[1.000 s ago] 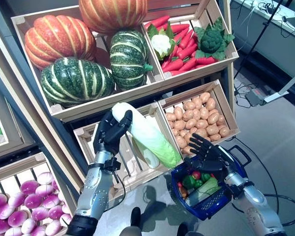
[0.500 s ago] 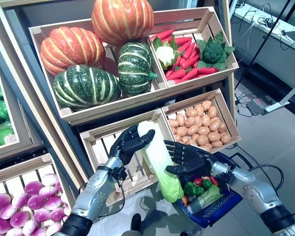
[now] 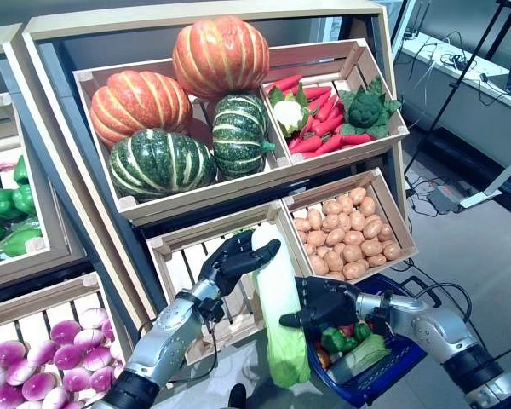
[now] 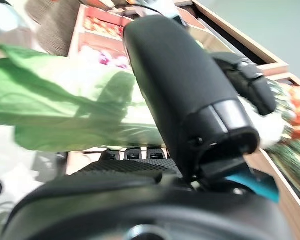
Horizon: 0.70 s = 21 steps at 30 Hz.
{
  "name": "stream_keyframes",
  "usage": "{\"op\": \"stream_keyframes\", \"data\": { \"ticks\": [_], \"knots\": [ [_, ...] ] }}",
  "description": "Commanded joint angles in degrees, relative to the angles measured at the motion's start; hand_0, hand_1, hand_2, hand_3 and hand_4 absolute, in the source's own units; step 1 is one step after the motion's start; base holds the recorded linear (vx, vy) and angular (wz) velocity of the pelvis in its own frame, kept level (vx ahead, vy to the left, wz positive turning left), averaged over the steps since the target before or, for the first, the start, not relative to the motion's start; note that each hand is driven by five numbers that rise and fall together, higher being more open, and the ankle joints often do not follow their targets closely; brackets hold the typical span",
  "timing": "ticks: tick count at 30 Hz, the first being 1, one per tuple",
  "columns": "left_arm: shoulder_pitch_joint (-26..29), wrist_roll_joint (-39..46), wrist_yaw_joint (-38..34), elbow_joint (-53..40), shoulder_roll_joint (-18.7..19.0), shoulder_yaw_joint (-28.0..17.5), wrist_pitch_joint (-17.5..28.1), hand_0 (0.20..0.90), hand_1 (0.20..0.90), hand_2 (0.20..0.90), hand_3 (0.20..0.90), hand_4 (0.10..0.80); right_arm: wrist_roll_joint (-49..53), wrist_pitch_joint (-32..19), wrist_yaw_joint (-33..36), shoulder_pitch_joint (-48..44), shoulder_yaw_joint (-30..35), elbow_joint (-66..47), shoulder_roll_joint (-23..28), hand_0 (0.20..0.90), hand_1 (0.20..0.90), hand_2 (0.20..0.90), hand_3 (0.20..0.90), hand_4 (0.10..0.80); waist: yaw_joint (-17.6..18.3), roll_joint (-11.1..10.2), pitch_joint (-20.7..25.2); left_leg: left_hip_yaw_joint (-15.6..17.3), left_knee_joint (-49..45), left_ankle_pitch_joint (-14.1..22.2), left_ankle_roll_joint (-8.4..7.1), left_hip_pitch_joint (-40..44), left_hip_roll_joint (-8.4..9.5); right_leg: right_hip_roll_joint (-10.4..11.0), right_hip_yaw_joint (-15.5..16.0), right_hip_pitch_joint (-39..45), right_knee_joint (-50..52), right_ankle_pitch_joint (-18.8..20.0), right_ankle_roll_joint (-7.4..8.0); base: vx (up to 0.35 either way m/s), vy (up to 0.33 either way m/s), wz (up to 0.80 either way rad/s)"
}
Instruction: Put vegetables into the basket
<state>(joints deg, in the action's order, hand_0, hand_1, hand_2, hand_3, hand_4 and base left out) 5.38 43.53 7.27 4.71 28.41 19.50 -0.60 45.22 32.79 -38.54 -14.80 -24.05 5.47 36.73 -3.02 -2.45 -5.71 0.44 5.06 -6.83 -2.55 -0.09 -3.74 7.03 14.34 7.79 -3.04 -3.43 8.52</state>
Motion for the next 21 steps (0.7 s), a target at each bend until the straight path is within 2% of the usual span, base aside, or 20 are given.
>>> {"op": "stream_keyframes", "data": {
  "ticks": [1,5,11,14,15,16,18,21],
  "knots": [
    [9.45,2.42,2.22,-1.08,-1.70,-1.11,6.10,0.300,0.300,0.300,0.300,0.400,0.14,0.38,-13.88,-3.99,-5.73,-2.72,0.48,0.900,0.900,0.900,0.900,0.800,-1.39,-1.48,3.63,1.08,-0.06,5.95,-0.65,3.02,0.00,3.43,-0.35,-2.98,1.70,4.40,-0.41,0.000,0.000,0.00],
    [9.18,2.95,2.34,-1.05,-1.40,-0.91,6.16,0.300,0.300,0.300,0.300,0.400,-2.80,-0.85,-17.10,-4.53,-7.53,-3.17,1.84,0.900,0.900,0.900,0.900,0.800,-1.44,-1.52,3.73,0.84,-0.06,6.08,-0.65,3.22,0.06,3.49,-0.69,-2.84,1.67,4.33,-0.42,0.000,0.000,0.00],
    [8.04,3.45,2.23,-1.01,-2.06,-1.15,6.34,0.300,0.300,0.300,0.300,0.400,-1.43,-0.08,-13.88,-3.89,-7.91,-3.12,1.25,0.900,0.900,0.900,0.900,0.800,-1.32,-1.42,4.47,0.77,-0.06,6.29,-0.81,3.50,0.04,3.54,-1.02,-2.22,0.81,4.52,-0.25,0.000,0.000,0.00],
    [7.70,3.62,1.93,-1.07,-2.32,-1.21,6.60,0.300,0.300,0.300,0.300,0.400,-2.59,-0.55,-14.89,-3.41,-8.08,-3.26,1.00,0.900,0.900,0.900,0.900,0.800,-1.25,-1.40,4.47,0.95,-0.06,6.22,-0.83,3.58,-0.14,3.53,-1.08,-2.23,0.84,4.50,-0.25,0.000,0.000,0.00],
    [7.56,3.62,1.79,-1.12,-2.55,-1.20,6.66,0.300,0.300,0.300,0.300,0.400,-2.25,-0.31,-14.90,-3.02,-8.18,-3.53,0.69,0.801,0.801,0.801,0.801,0.734,-1.22,-1.37,4.44,0.95,-0.06,6.19,-0.84,3.59,-0.17,3.54,-1.08,-2.24,0.81,4.52,-0.26,0.000,0.000,0.00],
    [7.42,3.61,1.78,-1.20,-2.63,-1.16,6.81,0.300,0.300,0.300,0.300,0.400,-2.27,-0.19,-14.80,-2.86,-8.22,-3.63,0.40,0.528,0.528,0.528,0.528,0.552,-1.20,-1.34,4.40,0.96,-0.06,6.18,-0.83,3.62,-0.18,3.53,-1.15,-2.25,0.84,4.51,-0.27,0.000,0.000,0.00],
    [7.36,3.52,1.67,-1.10,-2.94,-1.21,6.88,0.300,0.300,0.300,0.300,0.400,-2.18,-0.35,-14.06,-2.70,-8.23,-3.64,-0.01,0.300,0.300,0.300,0.300,0.400,-1.19,-1.32,4.35,0.87,-0.06,6.19,-0.80,3.66,-0.15,3.49,-1.23,-2.26,0.90,4.48,-0.34,0.000,0.000,0.00],
    [7.25,3.84,1.45,-1.04,-3.22,-1.30,7.08,0.300,0.300,0.300,0.300,0.400,-2.24,-0.77,-14.21,-2.63,-8.29,-3.60,-0.50,0.300,0.300,0.300,0.300,0.400,-1.19,-1.22,4.41,0.84,-0.06,6.24,-0.81,3.69,-0.16,3.53,-1.28,-2.18,0.80,4.50,-0.31,0.000,0.000,0.00]
  ]
}}
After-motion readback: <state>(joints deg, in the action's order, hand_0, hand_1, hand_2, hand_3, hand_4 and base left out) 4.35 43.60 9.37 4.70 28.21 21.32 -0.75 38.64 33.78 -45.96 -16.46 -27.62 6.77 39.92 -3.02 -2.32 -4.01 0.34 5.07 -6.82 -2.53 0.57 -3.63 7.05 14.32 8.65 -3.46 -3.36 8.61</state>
